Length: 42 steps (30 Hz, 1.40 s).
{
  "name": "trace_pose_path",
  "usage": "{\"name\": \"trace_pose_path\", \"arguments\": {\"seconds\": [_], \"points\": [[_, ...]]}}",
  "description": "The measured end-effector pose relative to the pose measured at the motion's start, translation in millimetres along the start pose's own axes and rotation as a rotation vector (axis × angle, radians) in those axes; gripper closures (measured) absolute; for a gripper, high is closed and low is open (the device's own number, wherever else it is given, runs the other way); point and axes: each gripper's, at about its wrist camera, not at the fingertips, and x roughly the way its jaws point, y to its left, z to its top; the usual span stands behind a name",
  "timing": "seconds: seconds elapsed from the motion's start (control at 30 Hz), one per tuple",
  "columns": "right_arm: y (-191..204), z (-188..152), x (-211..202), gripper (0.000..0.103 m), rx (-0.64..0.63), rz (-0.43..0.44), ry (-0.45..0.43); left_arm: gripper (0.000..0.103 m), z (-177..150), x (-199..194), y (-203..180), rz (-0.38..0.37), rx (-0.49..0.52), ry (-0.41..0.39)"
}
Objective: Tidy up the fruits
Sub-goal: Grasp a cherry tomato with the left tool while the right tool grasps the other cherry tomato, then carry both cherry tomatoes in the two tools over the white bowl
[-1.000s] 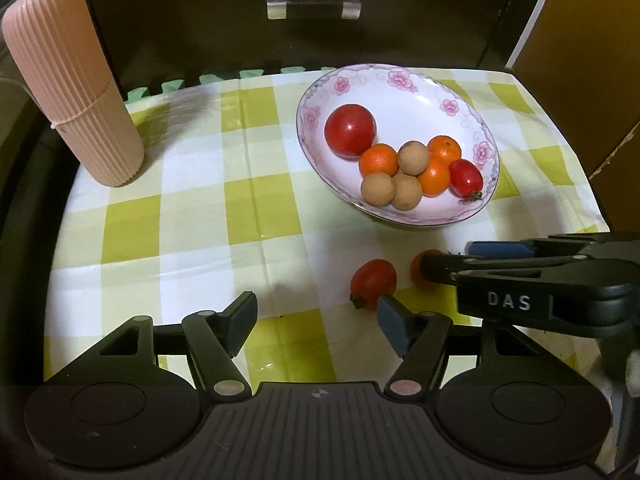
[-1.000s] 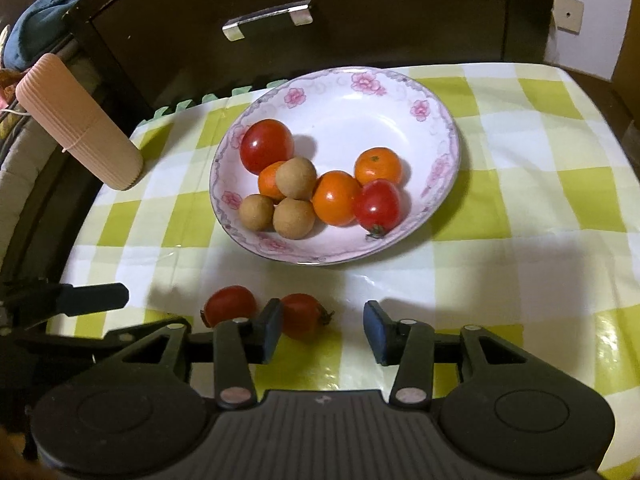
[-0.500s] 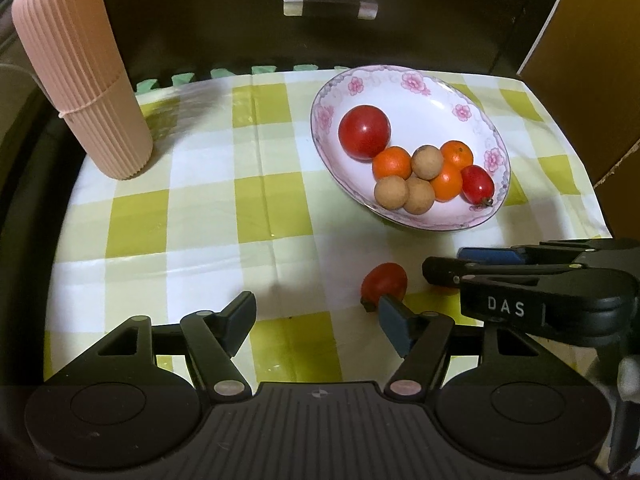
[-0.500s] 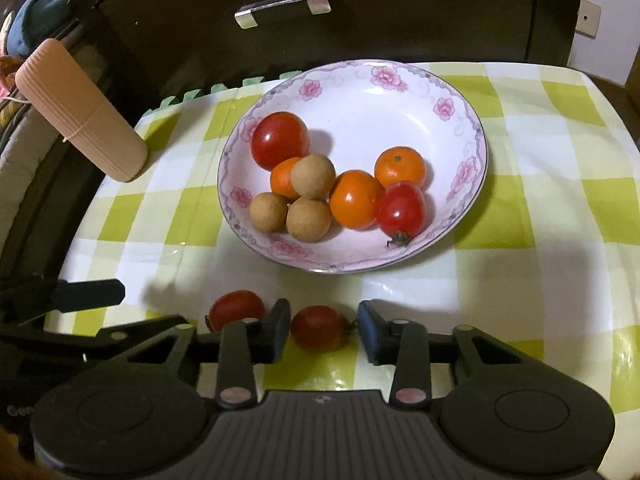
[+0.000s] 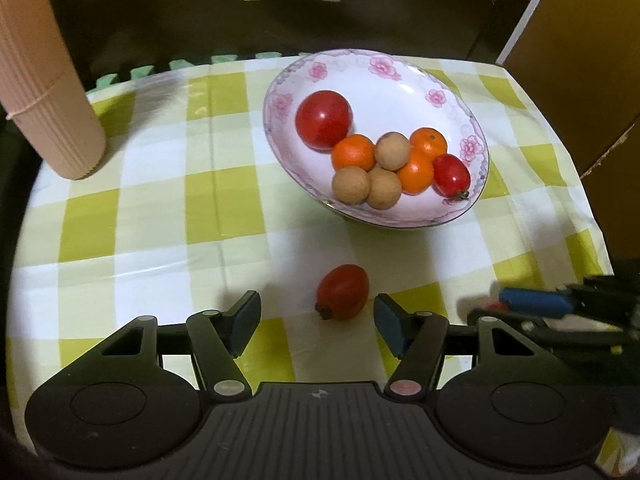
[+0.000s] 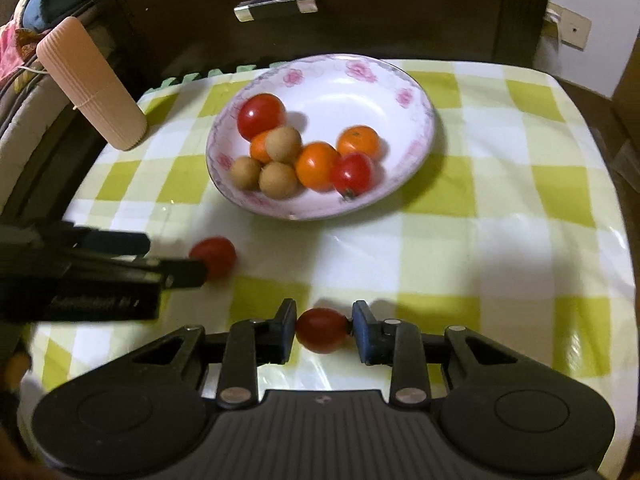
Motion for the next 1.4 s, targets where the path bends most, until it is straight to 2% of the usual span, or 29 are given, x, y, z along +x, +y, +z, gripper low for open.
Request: {"name": "trace_pose_path", "arguments": {"seconds": [0.2, 0.33, 0.4, 0.5, 0.6, 1.13, 1.4], "points": [[-2, -10, 0, 0.073, 0.008, 0.005, 0.015, 0.036, 4, 7, -8, 0.012, 0.021, -0.009], [-2, -11, 2, 0.073, 0.008, 0.009, 0.019, 0.046, 4, 16, -10, 0.020, 0.027, 0.010], [-4, -11, 3, 0.073, 0.020, 0.015, 0.020, 0.047, 4, 16, -11, 0.032, 0.035, -0.002], [-6, -11, 4, 0.073, 0.023, 0.011, 0.020, 0.054, 6, 17, -12, 0.041, 0.041, -0.009], [-7, -12, 4, 0.073, 0.032, 0.015, 0.021, 0.065, 5, 17, -15, 0.059, 0.073, -0.018], [1, -35, -9, 0.073, 0.053, 0.026, 0.022, 0.066, -38, -9, -10, 0.041, 0.074, 0.031], [8, -47, -6, 0.073, 0.051, 0.016, 0.051, 0.063, -46, -8, -10, 0.036, 0.083, 0.029]]}}
